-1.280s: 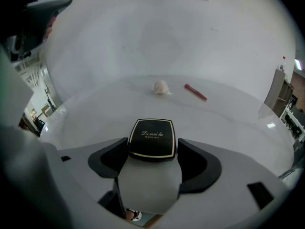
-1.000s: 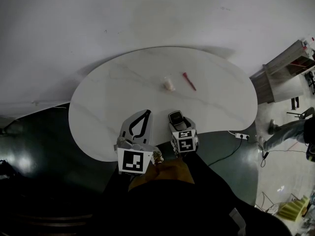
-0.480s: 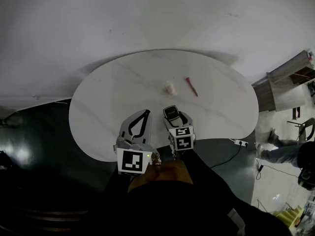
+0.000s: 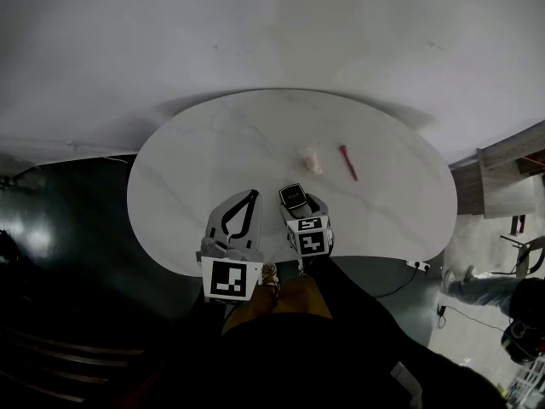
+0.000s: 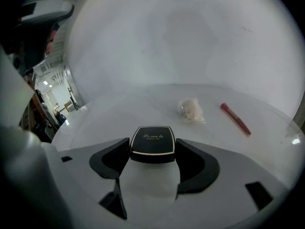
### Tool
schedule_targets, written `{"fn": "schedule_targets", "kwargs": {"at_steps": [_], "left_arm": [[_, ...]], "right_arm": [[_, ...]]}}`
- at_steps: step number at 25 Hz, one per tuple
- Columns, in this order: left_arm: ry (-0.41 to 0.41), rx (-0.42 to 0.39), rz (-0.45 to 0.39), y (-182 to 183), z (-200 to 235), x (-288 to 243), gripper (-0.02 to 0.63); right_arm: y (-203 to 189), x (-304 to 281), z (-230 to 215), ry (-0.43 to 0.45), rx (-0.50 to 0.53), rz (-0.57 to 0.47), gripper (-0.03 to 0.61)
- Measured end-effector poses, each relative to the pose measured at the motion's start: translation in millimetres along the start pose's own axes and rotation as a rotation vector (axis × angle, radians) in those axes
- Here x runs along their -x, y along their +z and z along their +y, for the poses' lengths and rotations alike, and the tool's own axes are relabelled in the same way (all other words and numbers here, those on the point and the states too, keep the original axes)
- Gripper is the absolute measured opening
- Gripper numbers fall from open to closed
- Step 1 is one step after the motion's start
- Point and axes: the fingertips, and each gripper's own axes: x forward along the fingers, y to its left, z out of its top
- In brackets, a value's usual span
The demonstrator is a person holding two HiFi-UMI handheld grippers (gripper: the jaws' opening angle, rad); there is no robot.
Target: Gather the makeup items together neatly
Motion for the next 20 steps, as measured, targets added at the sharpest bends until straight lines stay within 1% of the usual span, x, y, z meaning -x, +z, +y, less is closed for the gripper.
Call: {"fn": "schedule_targets", "kwargs": {"at_steps": [6, 10, 15, 20], "left_arm": [[0.042, 0.013, 0.024, -7, 16, -2, 0.014], [0.063, 0.015, 0.039, -11, 26, -4, 0.014], [0.094, 0.025, 0.052, -16, 41, -5, 0.014], [0.114, 0.031, 0.073, -19, 49, -6, 0.014]], "right_arm": [[13, -21, 8, 0.004, -0.007, 0.018, 0.321], [17, -40, 13, -0.006, -0.055, 0.045, 0.321], [32, -56, 19, -0.021, -0.108, 0.046, 0.321], [48, -74, 22, -0.014, -0.122, 0.033, 0.321]]}}
